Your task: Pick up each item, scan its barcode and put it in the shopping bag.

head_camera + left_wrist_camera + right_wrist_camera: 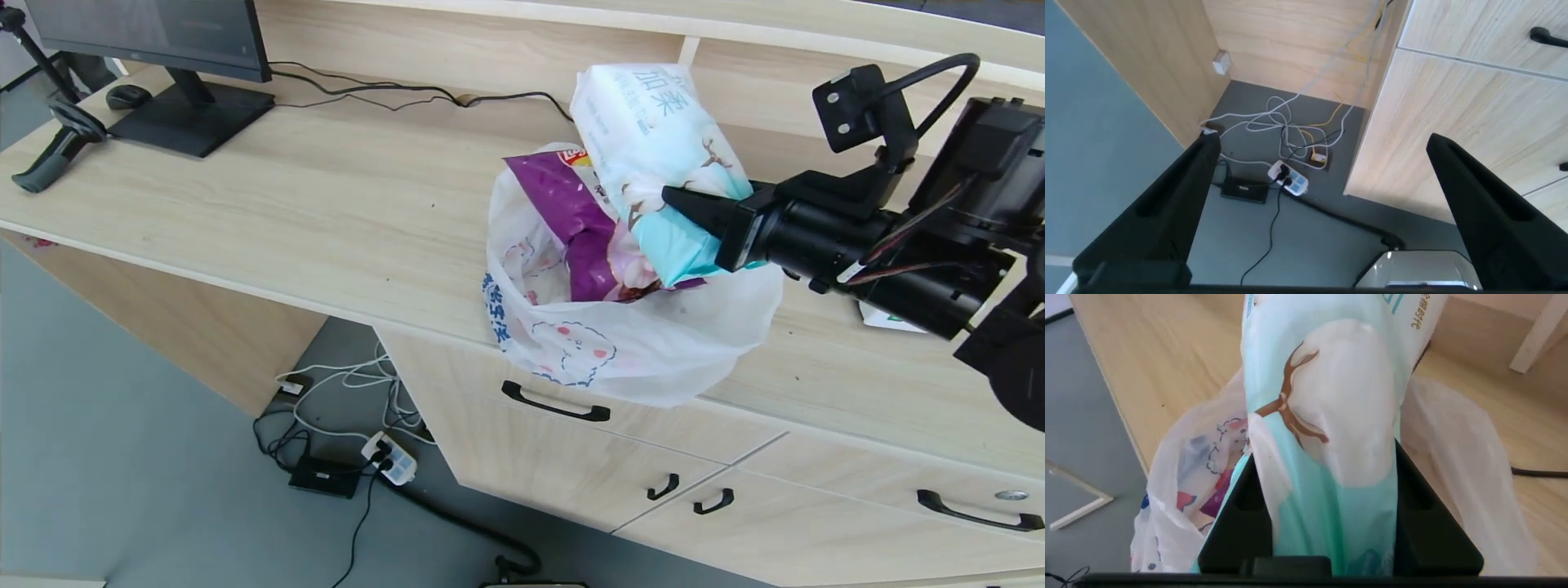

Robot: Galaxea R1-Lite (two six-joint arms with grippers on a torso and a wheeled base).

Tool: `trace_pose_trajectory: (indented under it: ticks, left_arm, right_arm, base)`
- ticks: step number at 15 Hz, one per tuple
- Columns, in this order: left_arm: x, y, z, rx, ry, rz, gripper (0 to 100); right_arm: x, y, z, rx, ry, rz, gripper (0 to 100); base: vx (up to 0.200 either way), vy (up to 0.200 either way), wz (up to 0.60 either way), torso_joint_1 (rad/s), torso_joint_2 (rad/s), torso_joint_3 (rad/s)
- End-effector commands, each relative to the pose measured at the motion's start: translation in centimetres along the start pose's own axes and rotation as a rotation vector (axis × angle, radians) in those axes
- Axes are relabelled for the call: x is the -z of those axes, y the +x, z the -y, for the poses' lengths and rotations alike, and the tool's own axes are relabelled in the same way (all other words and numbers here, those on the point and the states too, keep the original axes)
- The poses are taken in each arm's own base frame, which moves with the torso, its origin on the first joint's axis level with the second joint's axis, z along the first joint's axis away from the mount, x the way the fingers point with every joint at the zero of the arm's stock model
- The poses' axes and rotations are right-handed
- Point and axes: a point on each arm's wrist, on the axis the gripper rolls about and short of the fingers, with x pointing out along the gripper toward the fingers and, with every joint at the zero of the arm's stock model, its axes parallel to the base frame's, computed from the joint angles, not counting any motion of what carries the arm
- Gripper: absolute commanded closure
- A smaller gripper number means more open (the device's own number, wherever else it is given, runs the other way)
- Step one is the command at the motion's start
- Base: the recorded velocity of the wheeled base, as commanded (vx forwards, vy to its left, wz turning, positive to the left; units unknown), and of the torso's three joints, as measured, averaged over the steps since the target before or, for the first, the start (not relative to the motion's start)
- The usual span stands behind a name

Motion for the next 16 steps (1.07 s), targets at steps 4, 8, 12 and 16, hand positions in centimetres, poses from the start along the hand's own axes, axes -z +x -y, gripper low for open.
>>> trace_pose_trajectory:
  ticks: [4, 8, 12, 16]
  left_arm:
    - [0.0, 0.0, 0.0, 0.000, 0.000, 0.000, 0]
    - [0.0, 0.0, 0.0, 0.000, 0.000, 0.000, 0]
    - [0.0, 0.0, 0.0, 0.000, 0.000, 0.000, 0]
    - [0.0, 0.0, 0.0, 0.000, 0.000, 0.000, 0]
  right_arm:
    - [2.6, 2.3, -1.6, -0.033, 0.005, -0.032, 100]
    - [3.1, 1.8, -1.6, -0.026, -0.030, -0.009, 100]
    - [4.0, 1.3, -1.7, -0.029, -0.023, -0.033, 100]
    - [4.1, 1.2, -1.7, -0.031, -0.016, -0.038, 0]
  base:
    - [0.000, 0.000, 0.00, 0.000, 0.00, 0.000]
    - [0.000, 0.000, 0.00, 0.000, 0.00, 0.000]
    - [0.000, 0.000, 0.00, 0.000, 0.00, 0.000]
    - [0.000, 0.000, 0.00, 0.000, 0.00, 0.000]
